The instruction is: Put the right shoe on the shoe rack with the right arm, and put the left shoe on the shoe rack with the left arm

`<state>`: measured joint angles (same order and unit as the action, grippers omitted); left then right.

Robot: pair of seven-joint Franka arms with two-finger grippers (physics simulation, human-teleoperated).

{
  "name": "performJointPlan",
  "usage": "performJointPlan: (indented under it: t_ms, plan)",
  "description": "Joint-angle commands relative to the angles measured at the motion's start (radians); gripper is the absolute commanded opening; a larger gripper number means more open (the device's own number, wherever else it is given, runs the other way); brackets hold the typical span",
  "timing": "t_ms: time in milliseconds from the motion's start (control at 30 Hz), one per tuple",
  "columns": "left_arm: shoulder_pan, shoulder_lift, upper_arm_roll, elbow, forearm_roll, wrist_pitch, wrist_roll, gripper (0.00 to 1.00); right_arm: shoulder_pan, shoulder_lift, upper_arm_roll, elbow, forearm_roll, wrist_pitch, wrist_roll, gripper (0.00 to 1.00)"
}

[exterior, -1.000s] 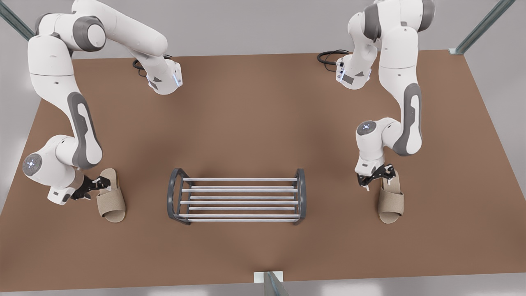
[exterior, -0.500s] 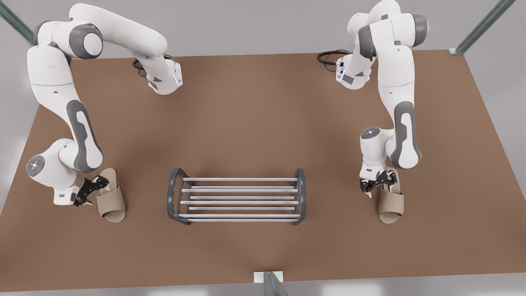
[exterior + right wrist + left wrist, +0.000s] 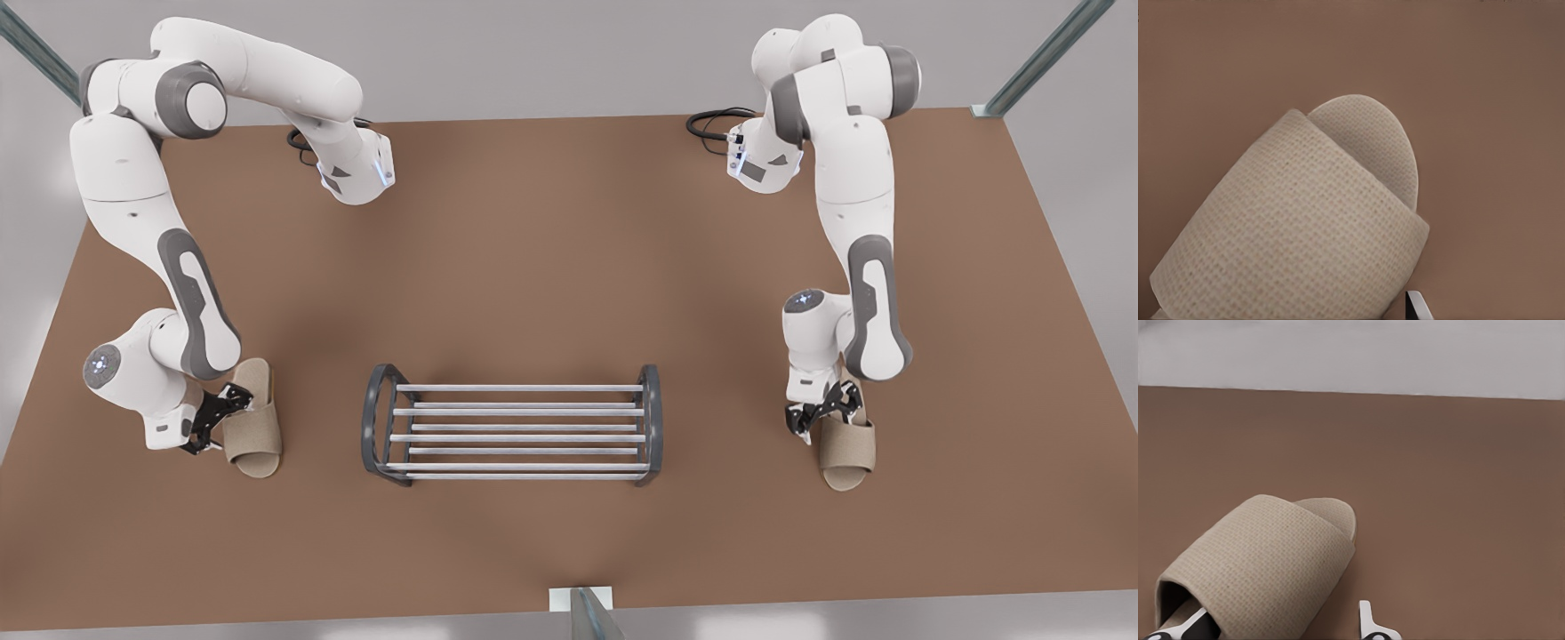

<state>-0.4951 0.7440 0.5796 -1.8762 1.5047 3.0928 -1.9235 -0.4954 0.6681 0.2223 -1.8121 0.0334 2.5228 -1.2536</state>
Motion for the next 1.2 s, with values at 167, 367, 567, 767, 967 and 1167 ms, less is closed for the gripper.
performJointPlan:
  t_ms: [167, 367, 567, 767, 967, 1167]
  plan:
    - [0.024, 0.04, -0.001, 0.042, 0.016, 0.0, -0.143, 1.0, 0.021, -0.001, 0.0, 0.001, 0.033, 0.005, -0.122, 1.0]
    - [0.03, 0.055, -0.001, 0.06, 0.017, 0.0, -0.143, 1.0, 0.035, -0.001, 0.0, 0.002, 0.033, 0.005, -0.096, 0.72]
    - [0.033, 0.078, -0.001, 0.094, 0.016, 0.0, -0.143, 1.0, 0.038, -0.001, 0.0, 0.004, 0.042, 0.004, -0.05, 0.54]
    - [0.036, 0.083, -0.001, 0.098, 0.019, 0.001, -0.143, 0.63, 0.066, -0.007, 0.002, 0.022, 0.042, -0.01, 0.008, 0.41]
    - [0.003, 0.064, 0.0, 0.12, 0.016, 0.001, -0.137, 0.23, 0.066, -0.008, 0.002, 0.062, 0.039, -0.062, 0.008, 0.21]
    - [0.003, 0.031, -0.001, 0.121, 0.016, 0.003, -0.134, 0.21, 0.049, -0.016, 0.083, 0.214, 0.043, -0.072, 0.056, 0.21]
